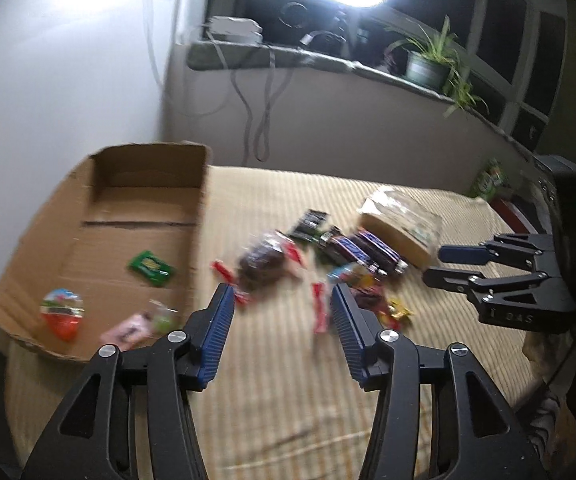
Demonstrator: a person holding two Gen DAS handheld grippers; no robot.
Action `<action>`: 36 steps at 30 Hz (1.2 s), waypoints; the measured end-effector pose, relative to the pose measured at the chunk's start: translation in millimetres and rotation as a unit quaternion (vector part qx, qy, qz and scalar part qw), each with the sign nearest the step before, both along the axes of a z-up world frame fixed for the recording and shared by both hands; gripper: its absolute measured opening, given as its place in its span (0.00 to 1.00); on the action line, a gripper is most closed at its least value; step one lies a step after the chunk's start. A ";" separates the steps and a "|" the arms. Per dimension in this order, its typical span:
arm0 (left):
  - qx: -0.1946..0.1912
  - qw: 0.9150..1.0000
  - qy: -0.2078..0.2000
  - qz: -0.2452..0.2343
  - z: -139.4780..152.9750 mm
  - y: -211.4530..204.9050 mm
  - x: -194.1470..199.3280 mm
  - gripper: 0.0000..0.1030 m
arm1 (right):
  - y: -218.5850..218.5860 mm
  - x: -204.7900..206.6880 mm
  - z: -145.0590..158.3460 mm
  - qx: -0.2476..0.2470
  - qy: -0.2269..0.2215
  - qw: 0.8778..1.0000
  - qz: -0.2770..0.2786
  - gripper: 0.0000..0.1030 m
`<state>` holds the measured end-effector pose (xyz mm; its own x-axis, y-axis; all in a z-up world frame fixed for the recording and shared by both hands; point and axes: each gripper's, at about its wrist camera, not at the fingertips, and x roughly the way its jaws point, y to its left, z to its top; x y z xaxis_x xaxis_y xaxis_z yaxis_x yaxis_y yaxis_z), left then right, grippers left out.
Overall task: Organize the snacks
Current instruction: 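Move both tools back toward the snacks on the bed, then grasp the chocolate bag with the left tool while the right tool grasps the yellow packet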
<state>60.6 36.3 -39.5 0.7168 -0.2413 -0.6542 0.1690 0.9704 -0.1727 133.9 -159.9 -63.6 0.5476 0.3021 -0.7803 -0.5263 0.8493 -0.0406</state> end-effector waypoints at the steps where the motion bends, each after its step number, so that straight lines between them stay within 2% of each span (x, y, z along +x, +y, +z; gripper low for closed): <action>1: -0.002 1.000 0.004 -0.006 -2.0 -6.6 0.1 0.54 | -3.6 0.2 -2.4 0.000 0.003 1.000 -0.002 0.41; 5: -0.011 0.999 0.020 -0.022 -8.2 -21.9 5.0 0.58 | -12.7 1.0 -9.4 0.006 0.012 1.000 -0.002 0.41; 7: -0.010 0.999 0.029 -0.027 -11.3 -30.7 8.2 0.63 | -12.2 -0.9 -13.2 0.010 0.016 1.000 0.008 0.41; 14: -0.007 0.997 0.058 -0.040 -24.0 -53.8 22.2 0.68 | 4.1 -9.5 -31.5 -0.004 0.031 0.997 0.072 0.41; 25: 0.022 0.995 0.091 -0.046 -45.0 -72.8 51.9 0.68 | 11.1 -1.3 -44.0 -0.033 0.030 0.990 0.134 0.41; 29: 0.018 0.994 0.097 -0.041 -50.4 -68.3 55.2 0.68 | 15.6 2.0 -46.8 -0.038 0.031 0.987 0.156 0.41; 36: 0.005 0.994 0.098 -0.039 -52.0 -56.7 52.3 0.58 | 26.5 9.1 -51.5 -0.043 0.032 0.983 0.177 0.41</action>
<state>112.9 -20.4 -91.5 0.5553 -0.2830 -0.7820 0.2077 0.9577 -0.1992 143.0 -133.4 -115.1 0.3697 0.3961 -0.8405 -0.7923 0.6070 -0.0624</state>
